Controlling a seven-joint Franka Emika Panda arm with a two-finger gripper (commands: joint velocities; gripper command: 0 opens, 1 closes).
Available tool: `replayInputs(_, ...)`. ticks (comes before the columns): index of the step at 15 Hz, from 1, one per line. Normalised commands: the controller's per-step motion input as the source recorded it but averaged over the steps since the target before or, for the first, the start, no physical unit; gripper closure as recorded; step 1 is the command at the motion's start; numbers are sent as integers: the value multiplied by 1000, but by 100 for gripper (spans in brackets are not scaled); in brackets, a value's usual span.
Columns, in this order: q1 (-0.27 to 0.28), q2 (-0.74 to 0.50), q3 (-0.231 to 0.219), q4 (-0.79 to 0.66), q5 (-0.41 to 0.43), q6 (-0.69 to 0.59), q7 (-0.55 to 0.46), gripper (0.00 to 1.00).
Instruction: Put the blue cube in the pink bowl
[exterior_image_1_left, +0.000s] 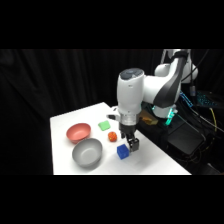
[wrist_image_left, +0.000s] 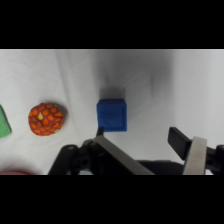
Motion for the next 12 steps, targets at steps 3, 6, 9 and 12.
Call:
replayInputs(3, 17, -2, -85, -146, -137, 308, 34, 0)
replayInputs(6, -7, 94, -70, -67, -83, 297, -48, 0)
replayInputs(9, -19, 146, -68, -28, -33, 313, -112, 0)
replayInputs(12, -5, 120, -82, -20, -24, 317, -135, 0)
